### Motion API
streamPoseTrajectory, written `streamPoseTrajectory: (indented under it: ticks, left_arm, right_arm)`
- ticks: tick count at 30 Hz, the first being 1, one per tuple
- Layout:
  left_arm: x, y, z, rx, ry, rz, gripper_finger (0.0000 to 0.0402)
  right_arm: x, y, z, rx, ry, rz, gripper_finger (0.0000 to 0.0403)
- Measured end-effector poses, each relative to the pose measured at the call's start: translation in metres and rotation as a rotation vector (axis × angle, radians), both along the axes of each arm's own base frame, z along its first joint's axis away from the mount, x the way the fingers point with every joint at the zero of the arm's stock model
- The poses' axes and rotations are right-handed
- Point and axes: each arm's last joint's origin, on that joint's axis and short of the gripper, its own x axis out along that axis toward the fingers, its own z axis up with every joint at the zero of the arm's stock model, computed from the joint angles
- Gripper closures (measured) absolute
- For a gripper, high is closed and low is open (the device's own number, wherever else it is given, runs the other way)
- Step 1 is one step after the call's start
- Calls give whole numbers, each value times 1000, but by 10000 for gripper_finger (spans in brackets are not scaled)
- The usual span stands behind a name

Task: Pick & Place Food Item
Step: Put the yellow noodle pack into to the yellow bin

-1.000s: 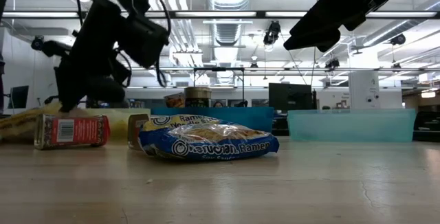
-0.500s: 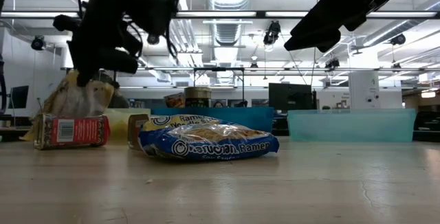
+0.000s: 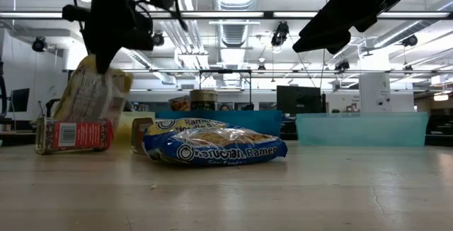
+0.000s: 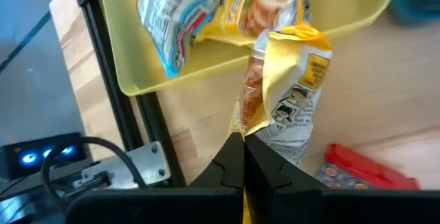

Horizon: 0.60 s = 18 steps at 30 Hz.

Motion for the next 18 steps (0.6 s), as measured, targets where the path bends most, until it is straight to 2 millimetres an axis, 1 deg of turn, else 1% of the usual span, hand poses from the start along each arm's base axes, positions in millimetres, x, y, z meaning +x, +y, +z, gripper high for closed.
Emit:
streamPoseTrajectory:
  ticks: [5,10,14,18]
  left_arm:
    - [-4,1,24,23,-103,-16,401]
    - [-12,2,49,65,-202,-40,401]
    - [-20,8,67,131,-277,-37,401]
    - [-29,20,82,182,-323,-11,401]
  right_arm:
    - [0,0,0,0,0,0,213]
    - [0,0,0,1,0,-1,213]
    - [0,0,0,3,0,-2,213]
    - [0,0,0,3,-1,-2,213]
